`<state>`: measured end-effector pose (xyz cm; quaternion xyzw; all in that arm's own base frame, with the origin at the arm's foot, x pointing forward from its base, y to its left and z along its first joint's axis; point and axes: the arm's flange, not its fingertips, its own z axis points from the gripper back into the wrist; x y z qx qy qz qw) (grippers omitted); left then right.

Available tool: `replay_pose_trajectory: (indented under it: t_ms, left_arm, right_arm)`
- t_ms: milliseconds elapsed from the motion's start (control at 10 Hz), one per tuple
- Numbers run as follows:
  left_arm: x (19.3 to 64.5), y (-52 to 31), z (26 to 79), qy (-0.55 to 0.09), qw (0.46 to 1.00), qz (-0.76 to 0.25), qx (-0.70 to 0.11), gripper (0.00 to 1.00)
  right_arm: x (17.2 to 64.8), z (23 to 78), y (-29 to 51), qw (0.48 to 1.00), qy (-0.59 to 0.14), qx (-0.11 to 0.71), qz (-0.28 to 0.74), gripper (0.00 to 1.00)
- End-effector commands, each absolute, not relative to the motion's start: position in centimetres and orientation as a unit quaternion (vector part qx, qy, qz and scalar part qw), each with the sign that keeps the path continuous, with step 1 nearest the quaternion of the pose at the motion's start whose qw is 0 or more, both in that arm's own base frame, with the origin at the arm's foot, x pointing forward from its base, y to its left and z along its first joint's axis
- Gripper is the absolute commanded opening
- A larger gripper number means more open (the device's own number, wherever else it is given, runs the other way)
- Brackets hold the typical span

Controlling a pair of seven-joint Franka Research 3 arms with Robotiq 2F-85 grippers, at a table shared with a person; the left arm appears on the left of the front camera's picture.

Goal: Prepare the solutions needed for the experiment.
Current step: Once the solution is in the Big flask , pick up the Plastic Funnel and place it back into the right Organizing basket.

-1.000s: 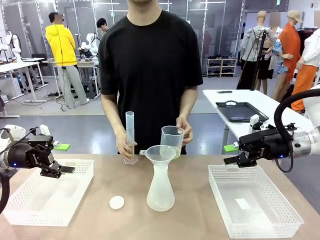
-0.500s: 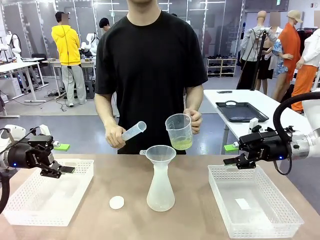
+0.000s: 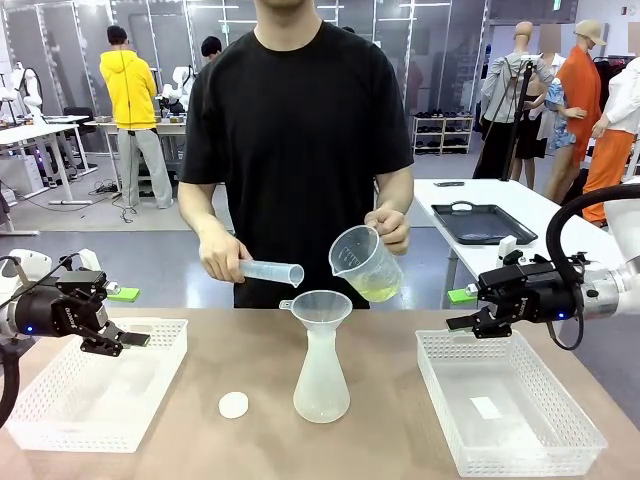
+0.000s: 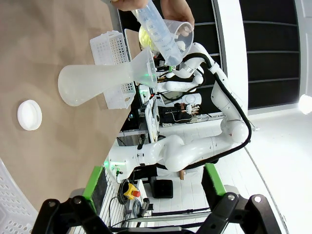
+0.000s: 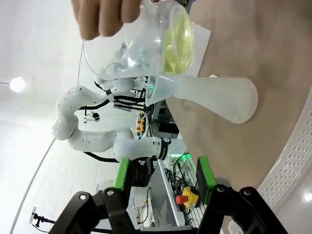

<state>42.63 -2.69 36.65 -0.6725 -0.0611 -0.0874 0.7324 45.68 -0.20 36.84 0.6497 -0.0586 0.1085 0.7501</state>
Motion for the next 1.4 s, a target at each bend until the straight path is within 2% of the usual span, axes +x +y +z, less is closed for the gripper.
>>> replay_pose_trajectory:
  t_ms: [0, 1300]
  left_arm:
    - [42.75, -2.73, 36.94, -0.06, 0.734, -0.084, -0.672, 1.0]
    - [42.75, -2.73, 36.94, -0.06, 0.734, -0.084, -0.672, 1.0]
  right_arm:
    - [45.67, 36.84, -0.21, 0.75, -0.058, 0.65, 0.109, 0.67]
    - [45.67, 36.84, -0.21, 0.75, -0.058, 0.65, 0.109, 0.67]
